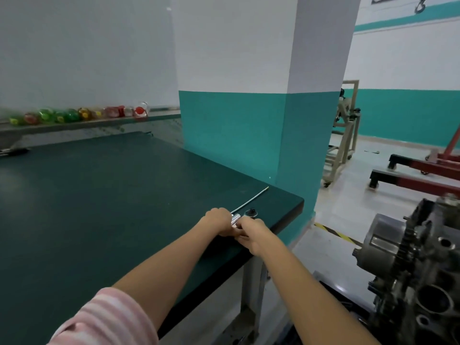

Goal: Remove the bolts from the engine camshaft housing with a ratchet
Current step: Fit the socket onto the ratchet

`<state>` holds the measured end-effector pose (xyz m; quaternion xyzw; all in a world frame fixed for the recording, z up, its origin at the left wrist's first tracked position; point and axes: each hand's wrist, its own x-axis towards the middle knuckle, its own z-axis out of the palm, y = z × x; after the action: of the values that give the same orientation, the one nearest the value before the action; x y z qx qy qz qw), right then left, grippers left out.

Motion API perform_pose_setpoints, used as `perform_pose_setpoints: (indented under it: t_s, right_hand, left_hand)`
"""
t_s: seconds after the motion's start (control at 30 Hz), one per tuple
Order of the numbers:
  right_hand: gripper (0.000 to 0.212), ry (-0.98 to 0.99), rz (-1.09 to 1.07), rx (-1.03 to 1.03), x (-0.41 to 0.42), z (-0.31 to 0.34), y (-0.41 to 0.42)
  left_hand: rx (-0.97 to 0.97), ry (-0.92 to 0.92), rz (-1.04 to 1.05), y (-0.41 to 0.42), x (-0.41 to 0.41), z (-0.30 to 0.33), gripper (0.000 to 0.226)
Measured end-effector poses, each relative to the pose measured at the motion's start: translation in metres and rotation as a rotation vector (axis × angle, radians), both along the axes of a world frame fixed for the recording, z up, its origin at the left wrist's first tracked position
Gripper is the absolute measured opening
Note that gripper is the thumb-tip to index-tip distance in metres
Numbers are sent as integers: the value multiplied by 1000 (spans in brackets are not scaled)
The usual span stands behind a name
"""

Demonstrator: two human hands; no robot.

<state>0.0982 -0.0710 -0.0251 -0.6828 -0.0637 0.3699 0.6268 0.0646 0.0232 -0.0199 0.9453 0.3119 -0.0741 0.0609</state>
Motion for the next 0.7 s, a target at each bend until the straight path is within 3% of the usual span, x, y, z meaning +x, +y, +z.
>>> perform_pose_setpoints:
  t_s: [0.17,0.37,0.5,0.6,0.7]
  right_hand:
    - [14,45,65,-43,12,3,-2]
    - [9,34,61,-48,12,-1,1]
    - [27,63,23,-4,9,-5,3]
    - [12,84,-7,28,8,-8,3]
    - [5,108,-58,70,5,-11,2]
  left_hand:
    - [-59,38,-75,1,10,0,32]
    - [-50,6,-60,-2,8,3,34]
    - [-59,-16,-95,-5,8,5,35]
    - [-39,-13,-155,-5,9,7,22]
    - [-77,-37,-128,-4,5,7,24]
